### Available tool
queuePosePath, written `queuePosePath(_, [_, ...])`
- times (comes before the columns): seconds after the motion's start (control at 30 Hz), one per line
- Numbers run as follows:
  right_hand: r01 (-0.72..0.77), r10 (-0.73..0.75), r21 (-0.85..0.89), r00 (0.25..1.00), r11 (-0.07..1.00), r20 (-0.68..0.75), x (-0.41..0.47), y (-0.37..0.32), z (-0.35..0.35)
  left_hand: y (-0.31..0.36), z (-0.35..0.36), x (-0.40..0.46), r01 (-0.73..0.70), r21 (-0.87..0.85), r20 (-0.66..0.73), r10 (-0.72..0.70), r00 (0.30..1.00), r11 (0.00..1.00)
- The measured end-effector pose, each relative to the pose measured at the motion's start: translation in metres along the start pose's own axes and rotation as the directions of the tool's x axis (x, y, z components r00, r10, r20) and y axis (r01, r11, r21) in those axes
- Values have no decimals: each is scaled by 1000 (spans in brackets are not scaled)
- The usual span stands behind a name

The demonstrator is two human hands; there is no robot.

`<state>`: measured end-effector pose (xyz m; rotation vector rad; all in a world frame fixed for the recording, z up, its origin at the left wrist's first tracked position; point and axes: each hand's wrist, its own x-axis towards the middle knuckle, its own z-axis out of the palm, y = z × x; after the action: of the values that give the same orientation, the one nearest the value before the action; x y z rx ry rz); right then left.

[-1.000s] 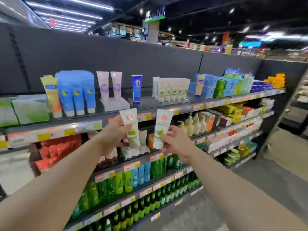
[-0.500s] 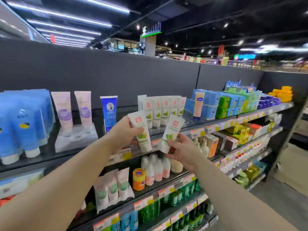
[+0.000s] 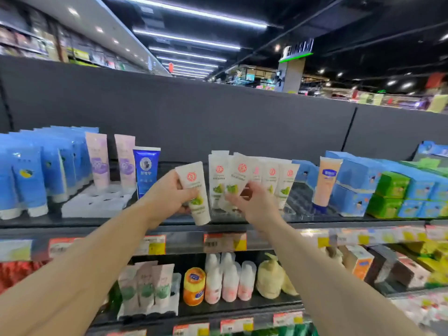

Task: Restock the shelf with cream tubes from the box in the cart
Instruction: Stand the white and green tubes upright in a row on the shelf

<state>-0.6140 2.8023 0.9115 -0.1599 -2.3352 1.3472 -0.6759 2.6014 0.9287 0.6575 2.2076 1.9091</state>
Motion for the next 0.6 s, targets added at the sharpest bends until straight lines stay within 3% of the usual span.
queuePosePath(0.2, [70,-65,-71,995,995,75,14,7,16,-4,-5,-13,60,-42,-139,-65,988,997])
queuePosePath(0.6, [143,-79,-318,975,937,207,26,5,11,4,-6,-16,74,21,-64,-73,995,997])
